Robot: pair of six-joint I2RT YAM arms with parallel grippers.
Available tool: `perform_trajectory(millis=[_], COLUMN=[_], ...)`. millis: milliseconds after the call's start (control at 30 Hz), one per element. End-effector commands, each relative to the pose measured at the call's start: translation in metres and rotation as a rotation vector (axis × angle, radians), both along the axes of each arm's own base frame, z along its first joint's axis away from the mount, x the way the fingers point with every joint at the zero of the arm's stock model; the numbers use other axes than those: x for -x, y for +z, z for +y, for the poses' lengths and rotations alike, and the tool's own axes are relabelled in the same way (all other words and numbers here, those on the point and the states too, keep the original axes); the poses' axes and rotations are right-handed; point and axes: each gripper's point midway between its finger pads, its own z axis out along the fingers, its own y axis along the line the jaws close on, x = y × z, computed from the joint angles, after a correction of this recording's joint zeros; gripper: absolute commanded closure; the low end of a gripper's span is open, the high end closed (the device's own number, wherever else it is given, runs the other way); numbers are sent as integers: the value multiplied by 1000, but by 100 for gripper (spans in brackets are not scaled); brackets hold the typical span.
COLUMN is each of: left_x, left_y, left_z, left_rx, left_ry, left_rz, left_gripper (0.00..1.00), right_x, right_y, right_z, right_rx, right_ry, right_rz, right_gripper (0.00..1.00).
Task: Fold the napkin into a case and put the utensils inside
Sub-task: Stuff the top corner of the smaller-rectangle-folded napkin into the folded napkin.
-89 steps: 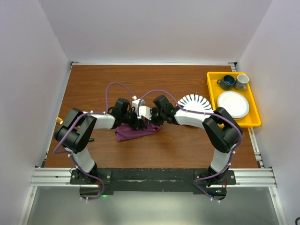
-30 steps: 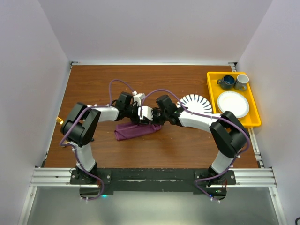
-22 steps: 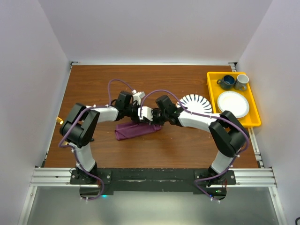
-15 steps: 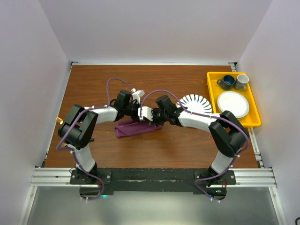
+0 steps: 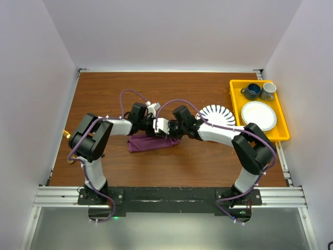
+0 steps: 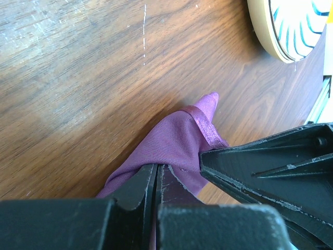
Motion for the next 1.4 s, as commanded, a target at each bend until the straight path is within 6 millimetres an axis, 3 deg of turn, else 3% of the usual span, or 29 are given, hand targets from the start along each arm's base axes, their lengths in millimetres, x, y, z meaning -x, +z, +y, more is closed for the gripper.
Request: perform_trajectory(millis=[0, 33, 267, 367, 800, 1067, 1233, 1367], left_x=[-6, -4, -4, -3, -2, -3, -2, -2], left_y=[-19, -20, -23, -23, -22, -21, -22, -24], left_z=[11, 12, 12, 12, 12, 12, 13, 12], left_rx=[-74, -77, -78, -77, -71, -71, -74, -73], left_ry=[36, 33, 31, 30, 27, 24, 21, 19], left_rz=[22, 29, 37, 39, 36, 35, 36, 43], left_gripper=[100, 100, 100, 100, 100, 100, 100, 100], right_x=[-7, -8, -14, -15, -35, -42, -46, -49], right_y=[21, 22, 25, 27, -2, 0, 18, 14], right_z=[13, 11, 8, 7, 7, 2, 2, -1], right_rx=[-51, -47, -40, -45, 26, 45, 33, 56], right_ry=[-7, -14, -74, -81, -143, -184, -214, -218], right_rz=[-31, -32, -26, -53, -116, -157, -169, -188], right_gripper=[100, 100, 68, 61, 58, 59, 61, 63])
